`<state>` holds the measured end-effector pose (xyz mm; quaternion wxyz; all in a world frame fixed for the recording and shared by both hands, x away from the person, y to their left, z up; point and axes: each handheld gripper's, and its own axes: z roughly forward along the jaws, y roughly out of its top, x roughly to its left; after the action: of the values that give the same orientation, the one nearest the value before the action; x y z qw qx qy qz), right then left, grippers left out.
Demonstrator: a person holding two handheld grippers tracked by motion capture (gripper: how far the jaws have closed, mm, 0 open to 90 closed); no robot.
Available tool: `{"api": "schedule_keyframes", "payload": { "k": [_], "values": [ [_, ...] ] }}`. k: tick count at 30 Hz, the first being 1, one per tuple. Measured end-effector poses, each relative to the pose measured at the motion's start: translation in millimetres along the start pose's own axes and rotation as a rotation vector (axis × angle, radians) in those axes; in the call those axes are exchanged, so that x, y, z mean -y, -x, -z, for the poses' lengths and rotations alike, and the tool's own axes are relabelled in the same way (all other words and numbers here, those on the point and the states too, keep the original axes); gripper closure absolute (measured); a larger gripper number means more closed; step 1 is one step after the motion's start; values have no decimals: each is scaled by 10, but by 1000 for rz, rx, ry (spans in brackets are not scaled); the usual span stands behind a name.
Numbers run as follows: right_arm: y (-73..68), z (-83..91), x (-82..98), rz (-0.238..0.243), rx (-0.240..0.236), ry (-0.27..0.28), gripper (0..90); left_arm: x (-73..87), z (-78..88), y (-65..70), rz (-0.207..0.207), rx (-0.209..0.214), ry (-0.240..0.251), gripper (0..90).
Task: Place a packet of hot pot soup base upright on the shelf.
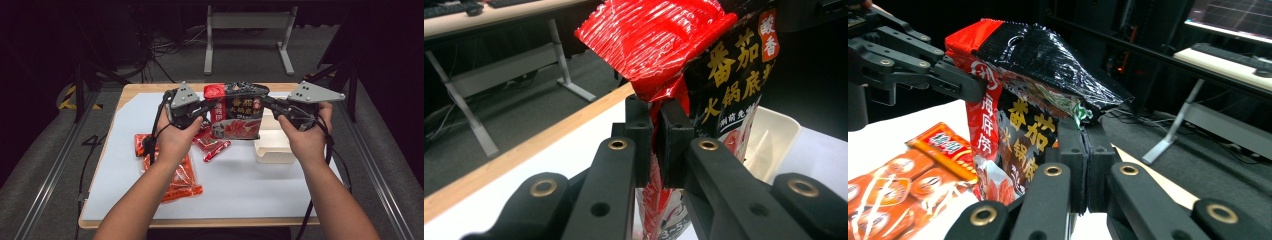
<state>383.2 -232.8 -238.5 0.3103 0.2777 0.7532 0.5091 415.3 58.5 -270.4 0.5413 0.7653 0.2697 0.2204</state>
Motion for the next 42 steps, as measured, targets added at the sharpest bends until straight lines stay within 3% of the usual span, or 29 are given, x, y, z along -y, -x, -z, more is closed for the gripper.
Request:
{"api": "schedule_keyframes", "payload": {
  "k": [8,18,30,36,40,42],
  "values": [
    [152,17,-15,15,55,-5,893,-90,-217,-11,10,16,10,853],
    [357,60,69,-21,91,6,892,-159,-447,-16,-2,51,33,858],
    [449,37,179,-66,9,57,839,-169,-334,-7,45,68,58,896],
    [459,-30,178,-102,-16,74,613,-182,-326,37,42,102,82,897],
    [457,-93,171,-133,-58,93,519,-181,-349,69,46,131,90,896],
    [447,-131,162,-141,-84,92,516,-183,-363,81,40,140,90,896]
  ]
}}
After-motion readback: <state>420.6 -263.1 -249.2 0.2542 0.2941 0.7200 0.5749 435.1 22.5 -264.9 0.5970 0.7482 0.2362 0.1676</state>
